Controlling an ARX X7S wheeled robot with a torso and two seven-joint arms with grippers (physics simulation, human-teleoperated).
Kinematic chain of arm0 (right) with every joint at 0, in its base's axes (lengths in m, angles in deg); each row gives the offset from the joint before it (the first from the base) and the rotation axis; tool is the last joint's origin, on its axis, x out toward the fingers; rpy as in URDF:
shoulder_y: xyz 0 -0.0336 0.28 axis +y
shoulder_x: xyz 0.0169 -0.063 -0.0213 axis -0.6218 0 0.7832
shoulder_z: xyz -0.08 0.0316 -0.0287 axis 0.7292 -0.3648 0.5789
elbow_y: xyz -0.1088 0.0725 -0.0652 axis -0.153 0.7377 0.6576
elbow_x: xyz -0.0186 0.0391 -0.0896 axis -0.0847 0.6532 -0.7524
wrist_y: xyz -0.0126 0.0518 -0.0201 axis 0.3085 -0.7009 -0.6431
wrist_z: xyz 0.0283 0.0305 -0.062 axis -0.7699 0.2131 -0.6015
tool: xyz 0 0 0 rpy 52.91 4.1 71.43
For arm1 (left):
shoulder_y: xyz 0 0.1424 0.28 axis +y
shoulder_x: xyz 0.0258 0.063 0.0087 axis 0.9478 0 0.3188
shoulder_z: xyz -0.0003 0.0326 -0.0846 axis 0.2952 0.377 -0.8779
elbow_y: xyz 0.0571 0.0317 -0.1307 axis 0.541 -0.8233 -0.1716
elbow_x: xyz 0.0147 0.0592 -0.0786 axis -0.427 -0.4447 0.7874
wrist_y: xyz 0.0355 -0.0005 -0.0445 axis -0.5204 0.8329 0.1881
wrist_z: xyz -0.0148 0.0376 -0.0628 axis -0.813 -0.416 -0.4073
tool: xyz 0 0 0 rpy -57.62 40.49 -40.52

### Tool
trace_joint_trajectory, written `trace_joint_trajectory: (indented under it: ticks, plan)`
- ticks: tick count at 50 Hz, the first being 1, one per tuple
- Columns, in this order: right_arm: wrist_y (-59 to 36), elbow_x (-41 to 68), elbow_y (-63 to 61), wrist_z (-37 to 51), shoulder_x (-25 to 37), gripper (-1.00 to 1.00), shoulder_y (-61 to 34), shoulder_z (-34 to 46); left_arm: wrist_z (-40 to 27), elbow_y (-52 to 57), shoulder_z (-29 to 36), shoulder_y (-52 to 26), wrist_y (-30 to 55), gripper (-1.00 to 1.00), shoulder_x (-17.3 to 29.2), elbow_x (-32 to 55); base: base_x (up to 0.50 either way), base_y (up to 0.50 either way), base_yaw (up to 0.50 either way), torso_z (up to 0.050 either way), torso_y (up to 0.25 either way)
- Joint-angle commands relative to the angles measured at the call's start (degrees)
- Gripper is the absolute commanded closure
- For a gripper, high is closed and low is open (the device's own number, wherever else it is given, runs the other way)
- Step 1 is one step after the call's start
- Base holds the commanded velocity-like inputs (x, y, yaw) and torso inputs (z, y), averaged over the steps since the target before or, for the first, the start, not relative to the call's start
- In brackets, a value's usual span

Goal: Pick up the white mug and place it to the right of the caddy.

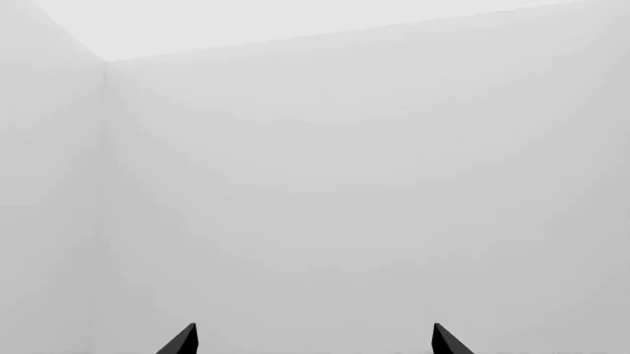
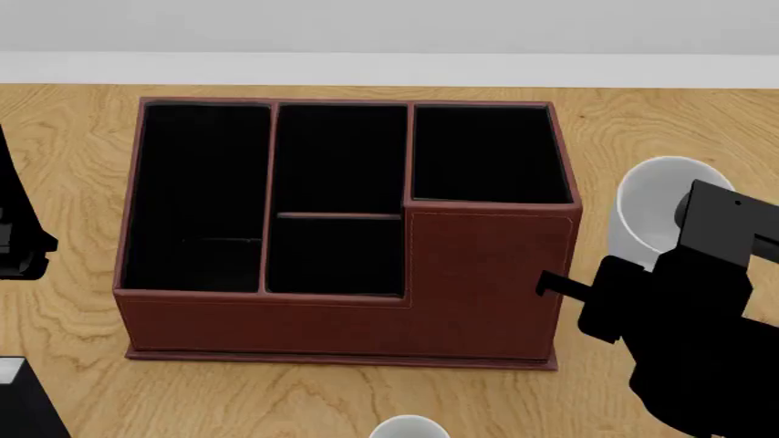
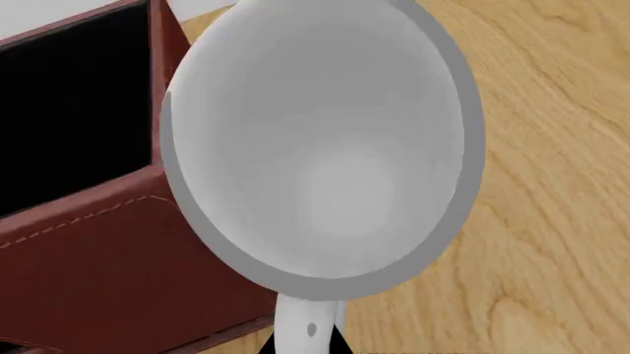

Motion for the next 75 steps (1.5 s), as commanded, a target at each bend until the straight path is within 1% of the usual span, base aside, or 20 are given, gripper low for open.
trace_joint_trajectory:
  ticks: [1,31,75]
  plan:
    - [0.8,-3.24,4.97,-2.94,-2.05,1.0,-0.25,0.41,-0.08,-0.41,0.13,0.25,-0.34,-1.0,0.16,-0.11,0.0,0.0,0.0,0.0,0.0]
    - [1.34,-7.21,15.92,-9.13,-6.37,1.0,-1.96,3.38,-0.46,-1.56,1.24,0.15,-1.02,-1.0,-0.03,-0.59,0.0,0.0,0.0,0.001,0.001]
    - [2.32,-8.98,22.96,-11.97,-9.49,1.0,-1.45,4.73,-0.74,-2.14,1.08,1.17,-2.44,-1.0,0.46,-0.32,0.0,0.0,0.0,0.0,0.0]
